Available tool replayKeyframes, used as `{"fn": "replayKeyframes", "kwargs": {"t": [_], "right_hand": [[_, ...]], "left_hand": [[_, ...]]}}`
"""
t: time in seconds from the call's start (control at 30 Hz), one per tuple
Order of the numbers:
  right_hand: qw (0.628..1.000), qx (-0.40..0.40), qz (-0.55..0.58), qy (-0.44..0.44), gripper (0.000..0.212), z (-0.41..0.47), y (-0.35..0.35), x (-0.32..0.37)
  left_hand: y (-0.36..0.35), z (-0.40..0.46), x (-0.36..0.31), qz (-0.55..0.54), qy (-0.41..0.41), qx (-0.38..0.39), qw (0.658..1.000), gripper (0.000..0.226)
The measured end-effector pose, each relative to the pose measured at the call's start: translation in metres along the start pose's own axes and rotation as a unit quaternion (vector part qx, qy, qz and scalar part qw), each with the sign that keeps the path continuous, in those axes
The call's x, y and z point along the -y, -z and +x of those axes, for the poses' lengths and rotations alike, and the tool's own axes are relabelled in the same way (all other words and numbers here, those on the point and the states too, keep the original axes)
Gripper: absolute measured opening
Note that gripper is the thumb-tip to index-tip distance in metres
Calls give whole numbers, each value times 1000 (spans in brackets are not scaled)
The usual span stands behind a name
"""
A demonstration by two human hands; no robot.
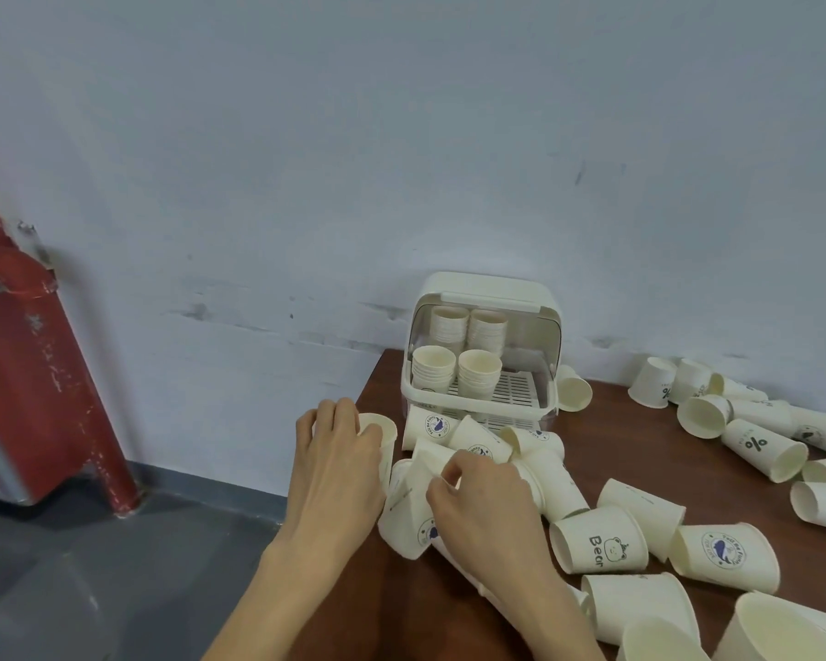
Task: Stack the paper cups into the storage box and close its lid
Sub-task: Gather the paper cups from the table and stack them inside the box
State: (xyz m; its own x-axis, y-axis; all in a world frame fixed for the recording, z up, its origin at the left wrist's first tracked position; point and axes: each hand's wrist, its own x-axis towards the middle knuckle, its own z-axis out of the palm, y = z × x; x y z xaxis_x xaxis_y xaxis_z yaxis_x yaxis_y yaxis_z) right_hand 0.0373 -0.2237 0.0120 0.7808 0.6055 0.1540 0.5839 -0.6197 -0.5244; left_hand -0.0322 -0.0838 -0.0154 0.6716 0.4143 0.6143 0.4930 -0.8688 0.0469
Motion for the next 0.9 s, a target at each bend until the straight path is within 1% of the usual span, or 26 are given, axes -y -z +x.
{"fn": "replayKeyframes", "kwargs": {"t": [0.13, 0.3, 0.4, 0.43, 0.57, 0.73, 0.9], "right_hand": [[1000, -20, -6, 13, 17, 20, 10, -3], [994, -79, -60, 43, 13, 59, 30, -15], [990, -115, -75, 38, 16, 99, 37, -32], [988, -128, -78, 36, 17, 113, 39, -38], [982, -162, -96, 21, 21, 171, 44, -51], [984, -147, -94, 20, 24, 221, 36, -61], [986, -76, -145, 27, 27, 239, 16, -79]], "left_hand": [[0, 24, -6, -15, -14, -29, 999, 23], [-13, 61, -15, -65, -28, -61, 996, 12], [-25, 89, -18, -87, -19, -60, 994, 5], [-28, 99, -18, -89, -17, -56, 994, 5], [-48, 132, -20, -88, -2, -27, 996, 23], [-71, 159, -19, -84, 20, -18, 996, 27], [-91, 173, -26, -68, 18, -29, 997, 27]]}}
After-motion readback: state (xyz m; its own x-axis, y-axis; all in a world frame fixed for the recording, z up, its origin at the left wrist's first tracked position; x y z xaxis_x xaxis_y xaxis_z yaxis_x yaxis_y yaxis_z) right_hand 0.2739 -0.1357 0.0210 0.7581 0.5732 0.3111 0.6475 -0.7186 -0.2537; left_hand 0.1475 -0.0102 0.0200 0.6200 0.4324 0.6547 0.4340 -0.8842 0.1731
